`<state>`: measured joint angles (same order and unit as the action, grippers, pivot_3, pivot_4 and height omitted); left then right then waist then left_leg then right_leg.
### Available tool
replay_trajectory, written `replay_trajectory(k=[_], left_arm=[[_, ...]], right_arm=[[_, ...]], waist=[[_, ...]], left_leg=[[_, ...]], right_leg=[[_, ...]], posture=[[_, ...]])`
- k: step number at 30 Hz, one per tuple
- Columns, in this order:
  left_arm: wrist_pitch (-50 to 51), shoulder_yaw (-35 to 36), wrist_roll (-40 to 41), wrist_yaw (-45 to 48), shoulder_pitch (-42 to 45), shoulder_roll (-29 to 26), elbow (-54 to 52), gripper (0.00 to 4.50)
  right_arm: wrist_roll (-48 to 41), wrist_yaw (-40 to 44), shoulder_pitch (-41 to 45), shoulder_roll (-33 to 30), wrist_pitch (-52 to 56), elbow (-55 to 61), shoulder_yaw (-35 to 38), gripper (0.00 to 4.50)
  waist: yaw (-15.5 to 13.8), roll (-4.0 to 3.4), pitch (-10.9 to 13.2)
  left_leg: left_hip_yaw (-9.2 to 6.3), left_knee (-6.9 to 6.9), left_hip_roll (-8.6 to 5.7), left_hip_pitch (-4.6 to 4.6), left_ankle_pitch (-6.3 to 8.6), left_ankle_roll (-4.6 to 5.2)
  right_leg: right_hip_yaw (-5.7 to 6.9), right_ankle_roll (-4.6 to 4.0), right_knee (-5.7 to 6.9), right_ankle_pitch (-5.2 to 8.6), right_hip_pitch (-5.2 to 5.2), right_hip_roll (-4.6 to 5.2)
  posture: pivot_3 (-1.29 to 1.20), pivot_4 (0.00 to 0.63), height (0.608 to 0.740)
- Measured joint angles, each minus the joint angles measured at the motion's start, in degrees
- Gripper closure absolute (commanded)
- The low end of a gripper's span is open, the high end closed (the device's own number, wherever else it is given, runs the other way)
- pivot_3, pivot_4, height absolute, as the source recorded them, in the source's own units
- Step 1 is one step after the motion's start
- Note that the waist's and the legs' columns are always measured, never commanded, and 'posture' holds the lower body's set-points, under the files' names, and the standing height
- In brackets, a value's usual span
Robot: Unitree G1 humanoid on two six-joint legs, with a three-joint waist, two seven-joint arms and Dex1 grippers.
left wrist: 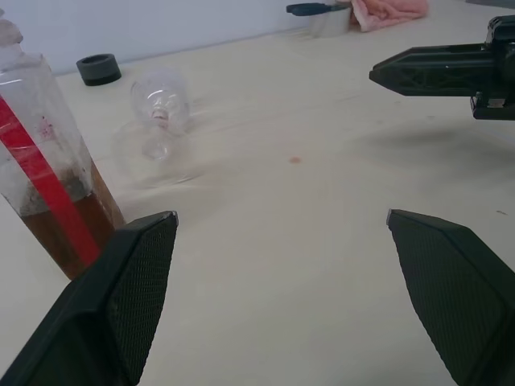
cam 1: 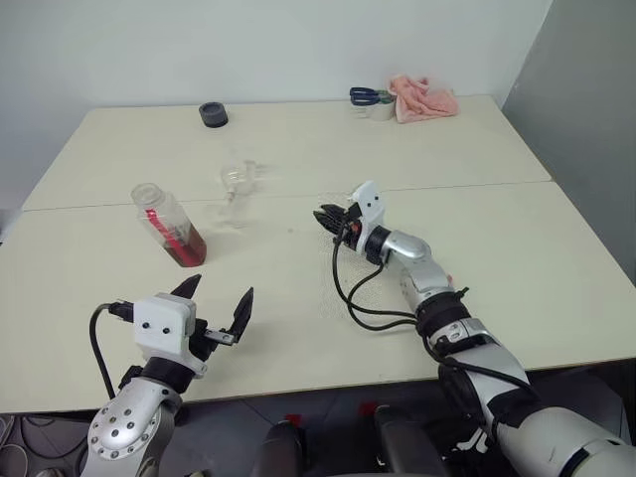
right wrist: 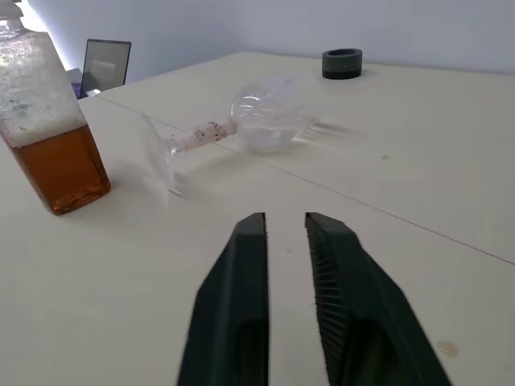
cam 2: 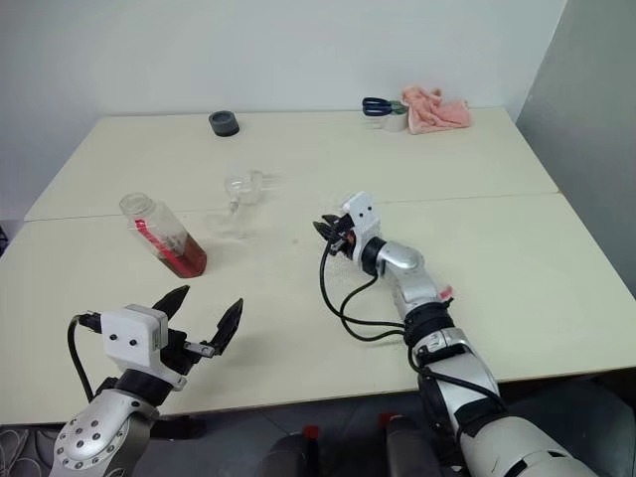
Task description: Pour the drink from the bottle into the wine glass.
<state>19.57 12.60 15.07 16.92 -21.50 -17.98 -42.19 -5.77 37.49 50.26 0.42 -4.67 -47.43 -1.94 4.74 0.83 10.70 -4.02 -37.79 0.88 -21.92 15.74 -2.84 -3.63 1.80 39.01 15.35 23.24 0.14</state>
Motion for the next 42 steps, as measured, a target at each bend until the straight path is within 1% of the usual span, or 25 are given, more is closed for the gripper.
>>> replay_trajectory(k=[4,7,8,13,17,20,23,31,33,34,35,42], left_arm=[[0.0,-0.66,0.0,0.02,0.05,0.0,0.01,0.0],[0.0,-0.84,0.0,0.04,0.36,0.0,0.09,0.0],[-0.01,-0.85,0.01,0.06,0.44,0.0,0.15,0.0],[-0.01,-0.85,0.01,0.18,0.7,-0.07,0.79,0.0],[-0.01,-0.85,0.01,0.25,0.8,-0.3,0.83,0.0],[-0.01,-0.85,0.02,0.29,0.9,-0.39,0.95,0.0],[-0.02,-0.86,0.02,0.39,0.98,-0.42,1.06,0.0],[-0.04,-0.86,0.01,0.65,1.02,-0.61,1.07,0.0],[-0.03,-0.85,0.01,0.61,1.18,-0.61,1.07,0.0],[-0.03,-0.85,0.01,0.58,1.38,-0.61,1.07,0.0],[-0.03,-0.85,0.01,0.54,1.55,-0.61,1.07,0.0],[-0.04,-0.85,0.02,0.1,1.05,-0.6,1.07,0.0]], right_arm=[[0.43,-0.37,-0.06,-0.27,-0.04,0.05,-0.57,4.42],[0.39,-0.06,-0.22,-0.27,0.1,0.31,-0.72,3.86],[0.26,0.12,-0.38,-0.26,0.2,0.64,-0.72,3.54],[0.07,1.08,-1.73,-0.58,0.28,2.34,-1.22,1.69],[0.52,0.85,-2.18,-1.19,0.3,2.38,-1.67,0.37],[0.59,0.71,-2.17,-1.37,0.53,2.39,-1.71,0.37],[0.46,1.06,-2.17,-1.25,0.69,2.39,-1.88,1.04],[0.46,0.39,-2.16,-1.44,0.76,2.73,-1.92,3.81],[1.05,-0.24,-2.12,-1.65,0.77,2.72,-2.26,3.81],[1.16,-0.23,-2.11,-1.64,0.82,2.71,-2.3,3.71],[1.09,-0.01,-2.11,-1.6,0.92,2.72,-2.3,3.48],[0.05,1.41,-2.11,-1.65,1.47,2.74,-2.29,1.07]], waist=[[0.0,0.0,0.0],[0.0,0.0,0.0],[0.0,0.0,0.0],[0.0,0.0,0.0],[-0.01,0.01,0.0],[-0.01,0.01,0.0],[-0.01,0.01,0.0],[-0.01,0.01,0.0],[-0.02,0.01,0.0],[-0.01,0.01,0.0],[-0.02,0.01,0.0],[-0.01,0.01,0.0]], left_leg=[[0.0,0.0,0.0,0.0,0.0,0.0],[0.0,0.0,0.0,0.0,0.0,0.0],[0.0,0.0,0.0,0.0,0.0,0.0],[0.0,0.0,0.0,0.0,0.0,0.0],[0.0,0.0,0.0,0.0,0.0,0.0],[0.0,0.0,0.0,0.0,0.0,0.0],[0.0,0.0,0.0,0.0,0.0,0.0],[0.0,0.0,0.0,0.0,0.0,0.0],[0.0,0.0,0.0,0.0,0.0,0.0],[0.0,0.0,0.0,0.0,0.0,0.0],[0.0,0.0,0.0,0.0,0.0,0.0],[0.0,0.0,0.0,0.0,0.0,0.0]], right_leg=[[0.0,0.0,0.0,0.0,0.0,0.0],[0.0,0.0,0.0,0.0,0.0,0.0],[0.0,0.0,0.0,0.0,0.0,0.0],[0.0,0.0,0.0,0.0,0.0,0.0],[0.0,0.0,0.0,0.0,0.0,0.0],[0.0,0.0,0.0,0.0,0.0,0.0],[-0.01,0.0,0.0,0.0,0.0,0.0],[-0.01,0.0,0.0,0.0,0.0,0.0],[-0.01,0.0,0.0,0.0,0.0,0.0],[0.0,0.0,-0.01,0.0,0.0,0.0],[-0.01,0.0,-0.01,0.0,0.0,0.0],[-0.01,0.0,-0.01,0.0,0.0,0.0]], posture=[[0.0,0.15,0.74],[0.0,0.15,0.74],[0.0,0.15,0.74],[0.0,0.15,0.74],[0.0,0.15,0.74],[0.0,0.15,0.74],[0.0,0.15,0.74],[0.0,0.15,0.74],[0.0,0.15,0.74],[0.0,0.15,0.74],[0.0,0.15,0.74],[0.0,0.15,0.74]])
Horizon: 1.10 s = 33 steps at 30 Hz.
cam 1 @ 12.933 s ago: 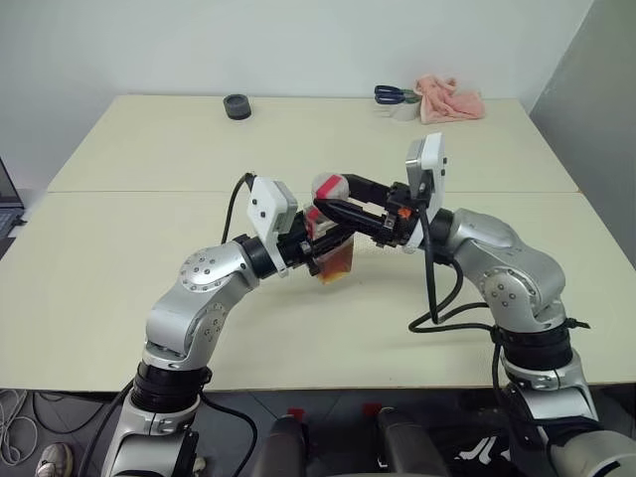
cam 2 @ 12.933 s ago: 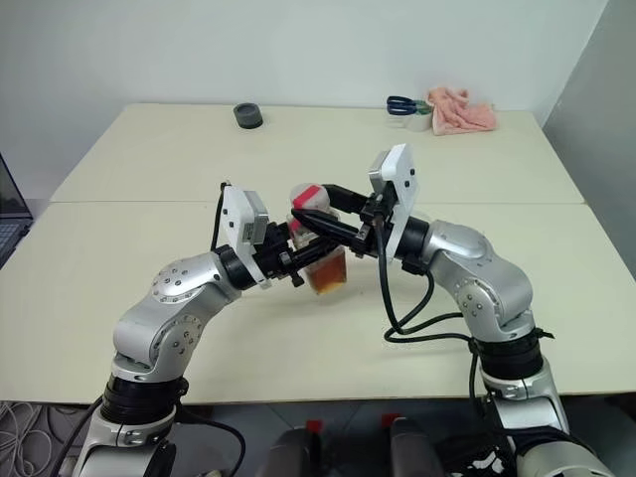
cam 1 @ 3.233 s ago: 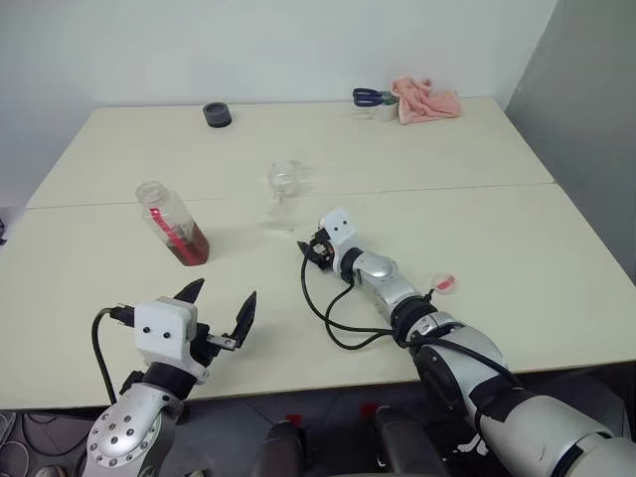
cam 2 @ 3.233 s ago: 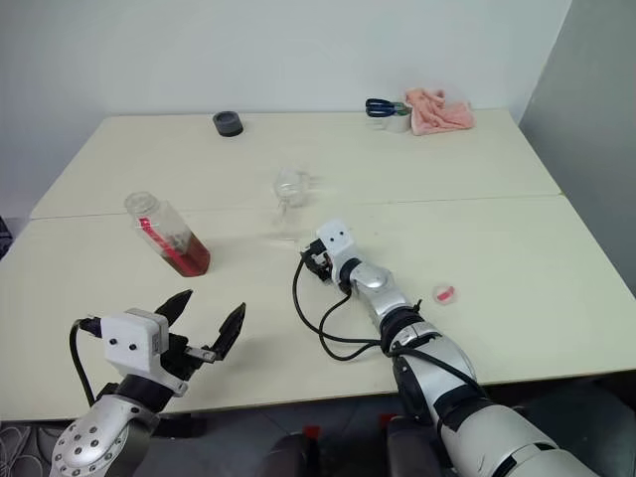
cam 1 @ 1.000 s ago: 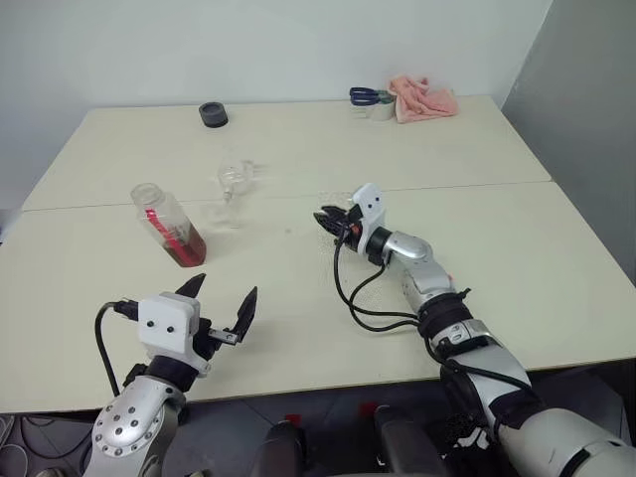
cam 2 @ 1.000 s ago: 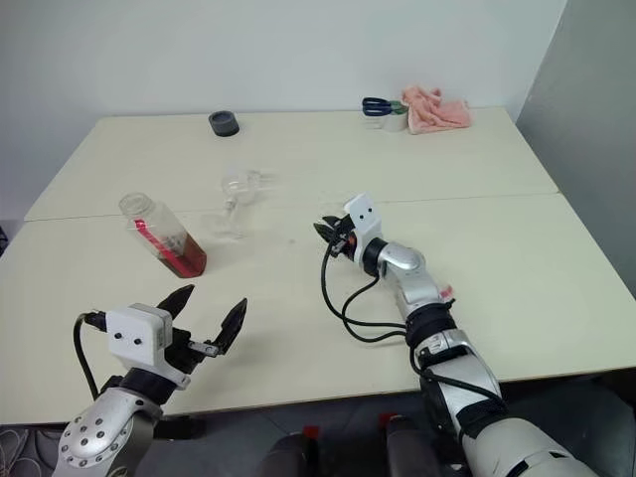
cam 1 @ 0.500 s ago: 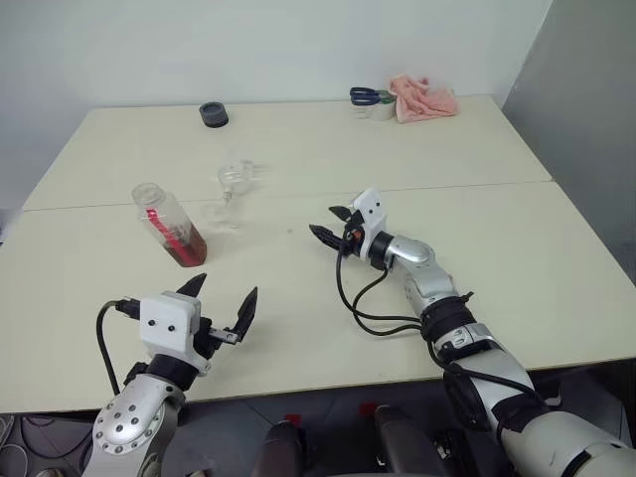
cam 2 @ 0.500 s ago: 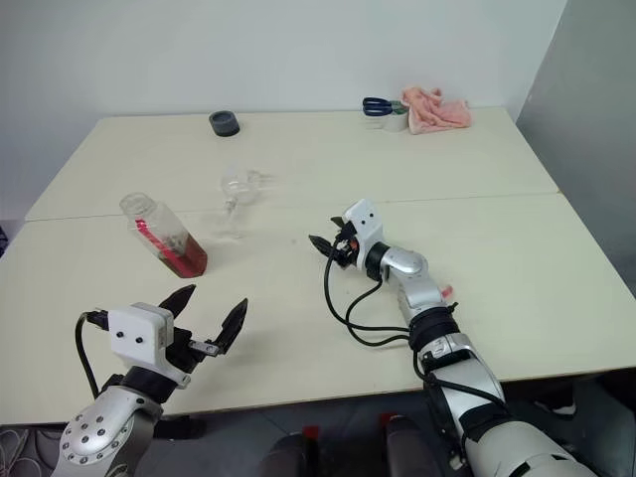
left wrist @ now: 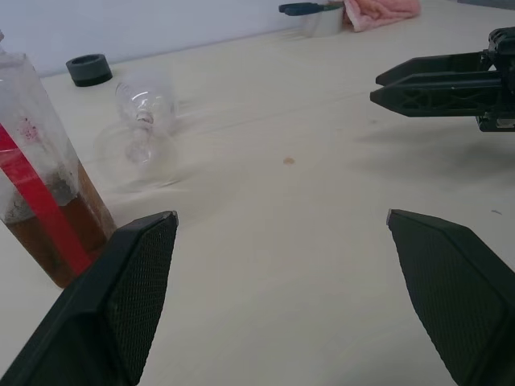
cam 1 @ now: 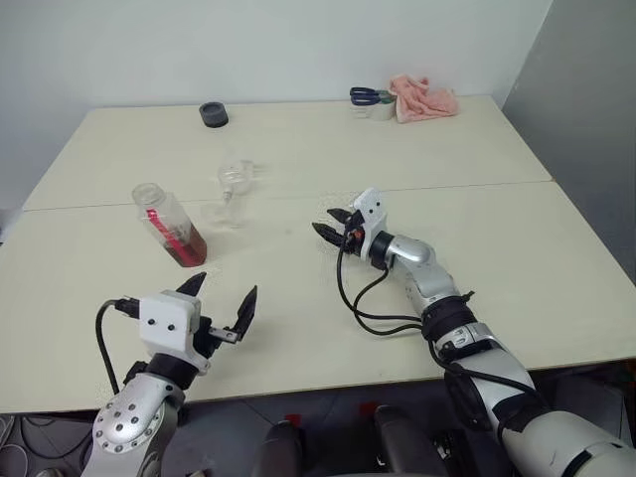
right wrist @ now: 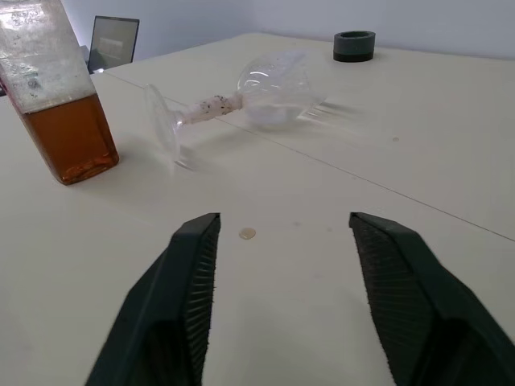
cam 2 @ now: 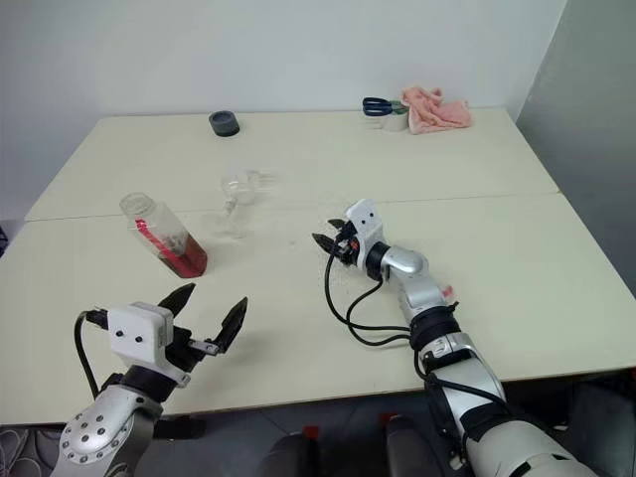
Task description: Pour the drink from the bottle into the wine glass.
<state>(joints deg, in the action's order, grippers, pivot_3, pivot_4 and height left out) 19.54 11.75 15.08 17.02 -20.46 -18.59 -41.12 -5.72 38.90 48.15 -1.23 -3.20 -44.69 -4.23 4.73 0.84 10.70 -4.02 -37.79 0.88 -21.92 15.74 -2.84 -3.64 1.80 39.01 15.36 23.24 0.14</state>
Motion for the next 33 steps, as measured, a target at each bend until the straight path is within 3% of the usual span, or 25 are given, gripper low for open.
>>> replay_trajectory(k=[3,4,33], left_arm=[[0.0,0.0,0.0,-0.06,-0.23,0.01,0.0,0.0],[0.0,0.0,0.0,-0.07,-0.23,0.02,0.0,0.0],[-0.08,-0.08,-0.01,0.38,-0.06,-0.09,0.0,0.0]], right_arm=[[0.07,-0.19,0.0,-0.07,0.01,0.0,-0.06,0.1],[0.08,-0.29,0.0,-0.05,0.1,0.0,-0.09,0.04],[0.46,-0.5,-1.64,-0.64,1.58,1.58,-0.46,0.04]], waist=[[0.0,0.0,0.0],[0.0,0.0,0.0],[-0.01,0.0,0.0]], left_leg=[[0.0,0.0,0.0,0.0,0.0,0.0],[0.0,0.0,0.0,0.0,0.0,0.0],[0.0,0.0,0.0,0.0,0.0,0.0]], right_leg=[[0.0,0.0,0.0,0.0,0.0,0.0],[0.0,0.0,0.0,0.0,0.0,0.0],[-0.01,0.0,0.0,0.0,0.0,0.0]], posture=[[0.0,0.15,0.74],[0.0,0.15,0.74],[0.0,0.15,0.74]])
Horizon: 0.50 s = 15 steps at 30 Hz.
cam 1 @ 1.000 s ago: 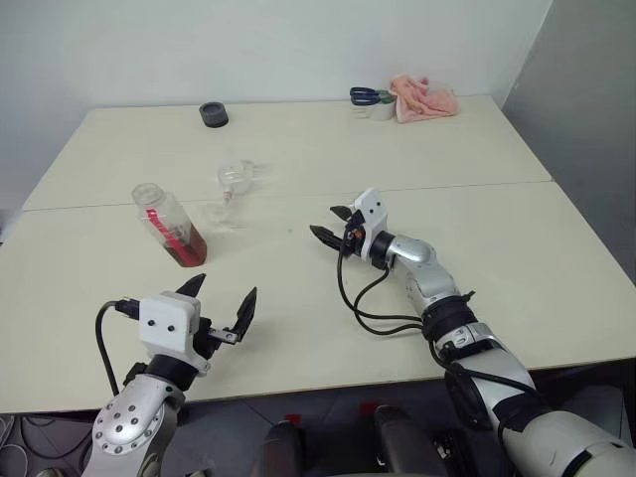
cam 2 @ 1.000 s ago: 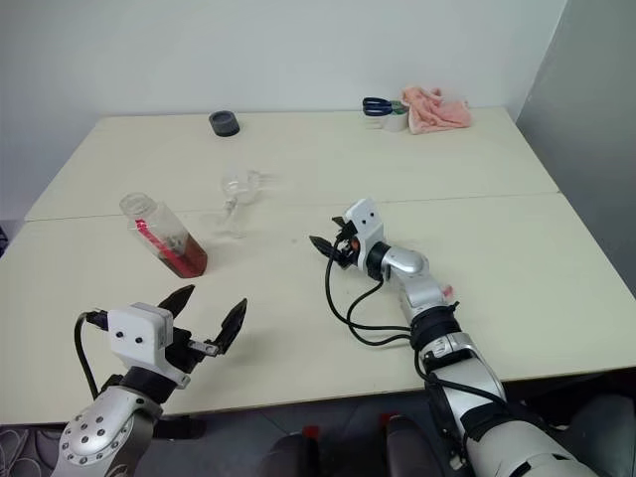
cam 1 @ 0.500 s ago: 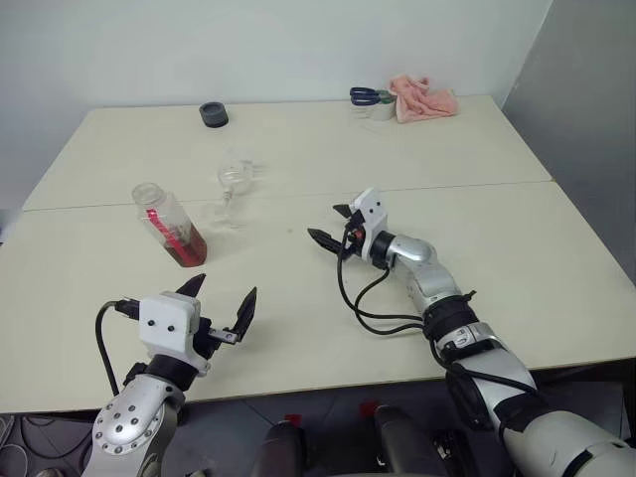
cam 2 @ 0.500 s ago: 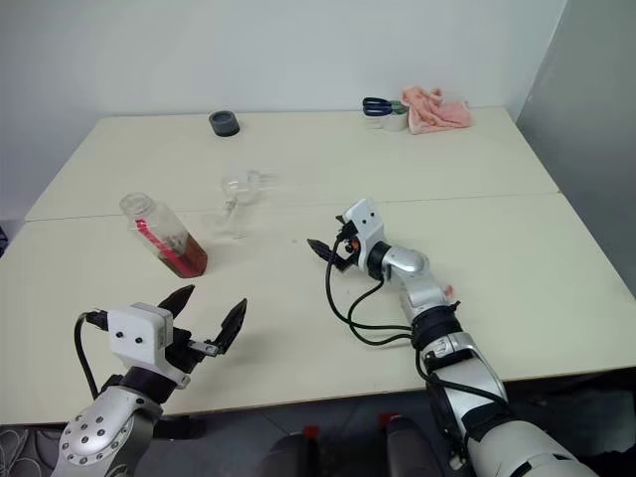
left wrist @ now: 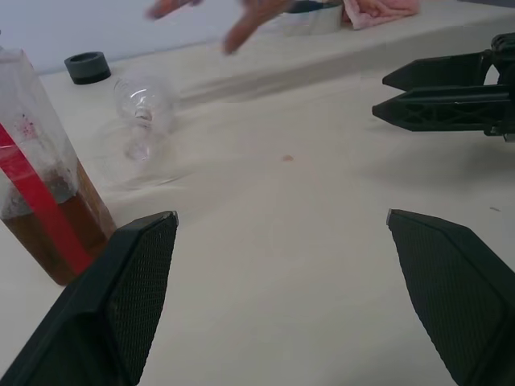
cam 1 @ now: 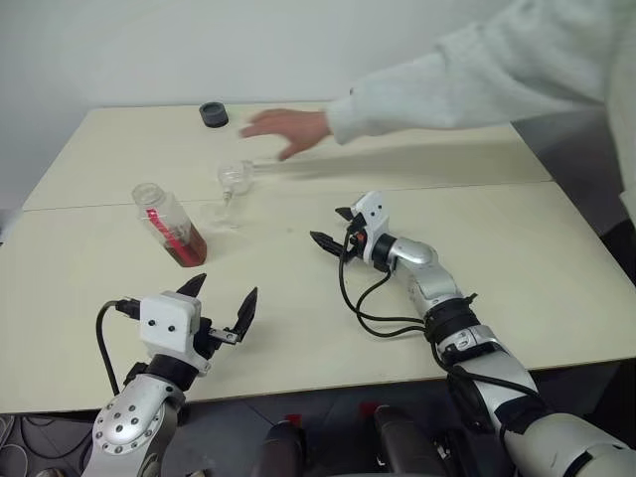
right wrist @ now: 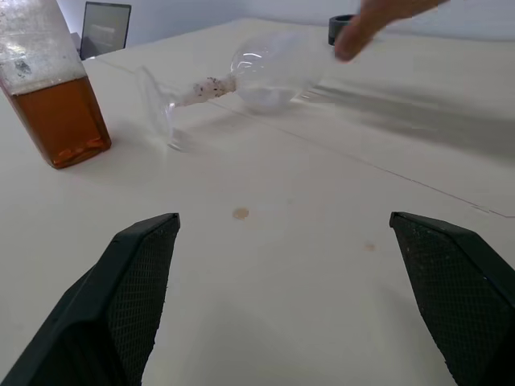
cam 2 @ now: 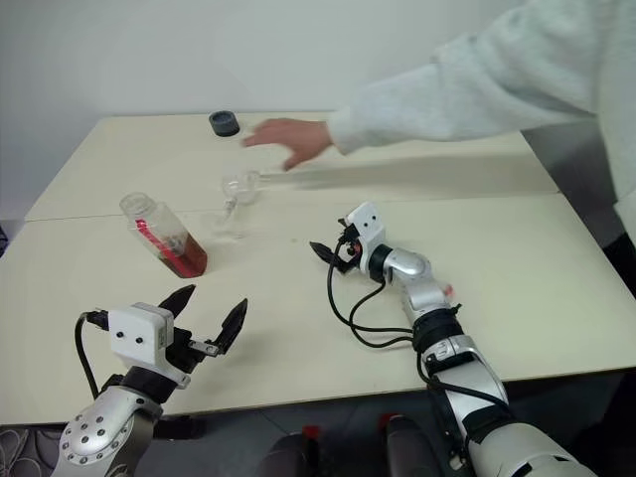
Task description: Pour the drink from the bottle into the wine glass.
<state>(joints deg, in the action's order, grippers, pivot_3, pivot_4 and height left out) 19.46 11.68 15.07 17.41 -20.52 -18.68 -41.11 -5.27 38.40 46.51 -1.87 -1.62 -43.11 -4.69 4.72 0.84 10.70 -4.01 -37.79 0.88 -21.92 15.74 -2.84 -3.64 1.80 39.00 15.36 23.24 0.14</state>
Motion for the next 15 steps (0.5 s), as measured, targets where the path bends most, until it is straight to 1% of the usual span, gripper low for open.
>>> replay_trajectory(k=[15], left_arm=[[-0.08,-0.42,-0.45,0.67,0.41,-0.08,0.0,0.0]], right_arm=[[0.05,-0.2,-0.08,-0.03,0.37,0.23,-0.01,0.04]], waist=[[0.0,0.0,0.0]], left_leg=[[0.0,0.0,0.0,0.0,0.0,0.0]], right_leg=[[0.01,0.0,0.0,0.0,0.0,0.0]], posture=[[0.0,0.15,0.74]])
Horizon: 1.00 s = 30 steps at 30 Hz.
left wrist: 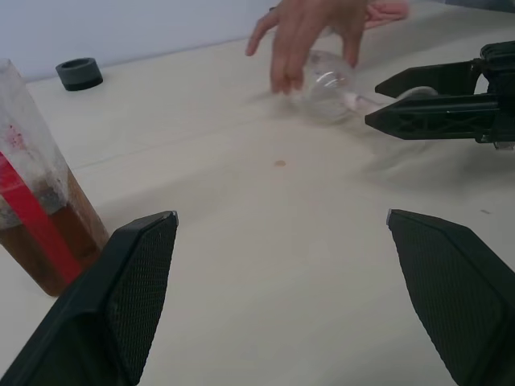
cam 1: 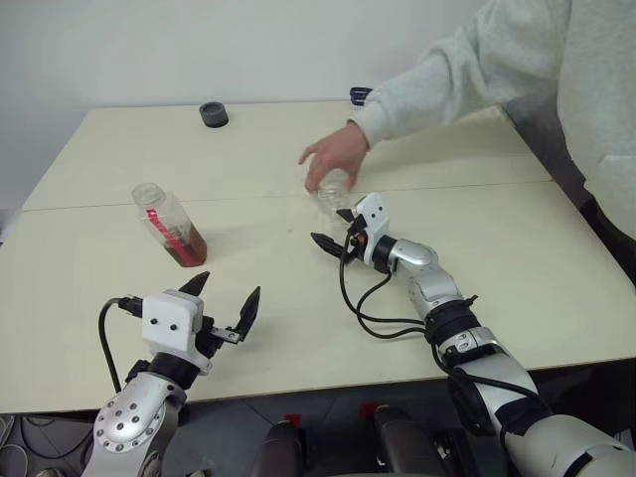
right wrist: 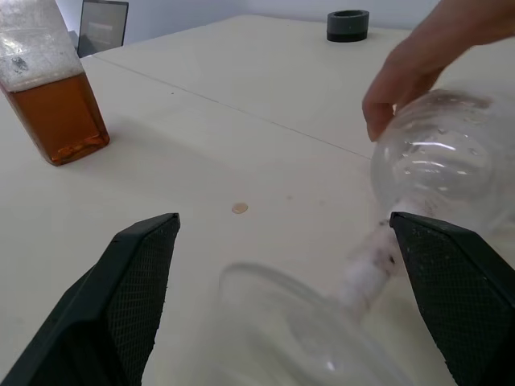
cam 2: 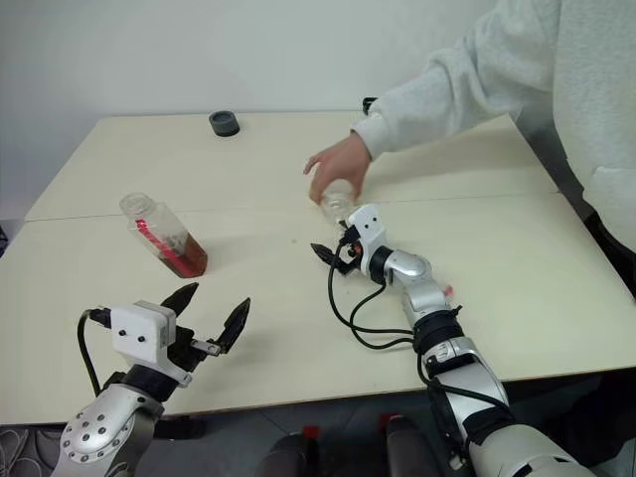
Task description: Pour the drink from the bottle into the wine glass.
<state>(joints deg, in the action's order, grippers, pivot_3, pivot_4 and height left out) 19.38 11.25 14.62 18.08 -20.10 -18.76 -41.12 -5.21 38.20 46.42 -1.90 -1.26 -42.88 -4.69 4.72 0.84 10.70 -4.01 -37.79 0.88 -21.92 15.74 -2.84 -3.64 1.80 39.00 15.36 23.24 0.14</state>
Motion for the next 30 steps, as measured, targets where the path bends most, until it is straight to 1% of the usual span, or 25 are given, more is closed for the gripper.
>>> replay_trajectory(k=[9,12,14,18,20,24,27,28,30], left_arm=[[-0.2,-0.77,-0.47,0.0,-0.09,0.02,0.0,0.0],[-0.3,-0.88,-0.64,-0.04,0.08,0.12,0.01,0.0],[-0.48,-1.11,-0.82,-0.09,0.31,0.28,0.09,0.0],[-0.99,-1.74,-1.2,-0.47,0.44,0.79,0.63,0.0],[-1.29,-1.88,-1.3,-0.75,0.29,1.22,1.15,0.0],[-2.37,-2.95,-1.88,-1.2,-0.05,2.18,1.37,0.0],[-2.71,-4.16,-2.14,-1.28,0.3,2.72,2.25,0.0],[-2.76,-4.46,-2.24,-1.31,0.52,2.88,2.86,0.0],[-3.02,-5.21,-2.55,-1.52,0.92,3.36,3.73,0.0]], right_arm=[[1.33,-0.68,0.01,-1.11,0.8,0.03,-0.7,0.04],[1.7,-1.07,0.01,-2.23,3.57,1.15,-0.89,0.04],[1.68,-0.93,0.02,-3.53,6.74,3.99,-0.92,0.04],[0.38,1.21,0.04,-8.17,17.2,15.51,-0.95,0.04],[-2.46,4.2,0.36,-11.23,26.87,24.56,-1.15,0.04],[-7.57,8.02,5.62,-14.58,43.78,35.2,-2.15,0.04],[-9.6,9.24,9.18,-14.93,51.93,36.66,-4.19,0.04],[-9.73,9.55,10.74,-15.02,54.53,35.17,-5.4,0.04],[-9.41,10.07,15.12,-15.16,58.7,28.52,-7.71,0.04]], waist=[[-0.01,0.0,0.0],[-0.03,0.0,0.0],[-0.07,0.0,0.01],[-0.18,0.0,0.01],[-0.18,-0.01,0.02],[-0.06,0.0,0.02],[-0.12,0.0,0.02],[-0.11,0.0,0.02],[-0.11,0.01,0.02]], left_leg=[[0.0,0.0,0.0,0.0,0.0,0.0],[0.0,0.0,-0.01,-0.01,0.0,0.0],[-0.01,0.0,-0.01,-0.02,0.0,0.0],[-0.02,0.0,-0.02,-0.04,0.0,0.0],[-0.05,0.01,-0.01,-0.06,0.0,0.0],[-0.09,0.01,0.0,-0.04,0.0,0.0],[-0.09,0.02,-0.03,-0.04,0.0,0.01],[-0.08,0.01,-0.03,-0.04,0.0,0.01],[-0.07,0.0,-0.04,-0.07,0.0,0.01]], right_leg=[[0.0,0.0,0.0,0.0,0.0,0.0],[0.0,0.0,0.0,0.0,0.0,0.0],[0.0,0.0,0.0,0.0,0.0,0.0],[0.0,0.01,-0.03,0.0,0.01,0.01],[0.01,0.01,-0.03,0.01,0.03,0.01],[0.04,0.01,-0.02,0.01,0.03,-0.01],[0.06,0.01,-0.04,0.01,0.02,0.0],[0.05,0.01,-0.04,0.01,0.02,0.0],[0.06,0.0,-0.05,0.01,0.03,0.01]], posture=[[0.0,0.15,0.74],[0.0,0.15,0.74],[0.0,0.15,0.74],[0.0,0.15,0.74],[0.0,0.15,0.74],[0.0,0.15,0.74],[0.0,0.15,0.74],[0.0,0.15,0.74],[0.0,0.15,0.74]])
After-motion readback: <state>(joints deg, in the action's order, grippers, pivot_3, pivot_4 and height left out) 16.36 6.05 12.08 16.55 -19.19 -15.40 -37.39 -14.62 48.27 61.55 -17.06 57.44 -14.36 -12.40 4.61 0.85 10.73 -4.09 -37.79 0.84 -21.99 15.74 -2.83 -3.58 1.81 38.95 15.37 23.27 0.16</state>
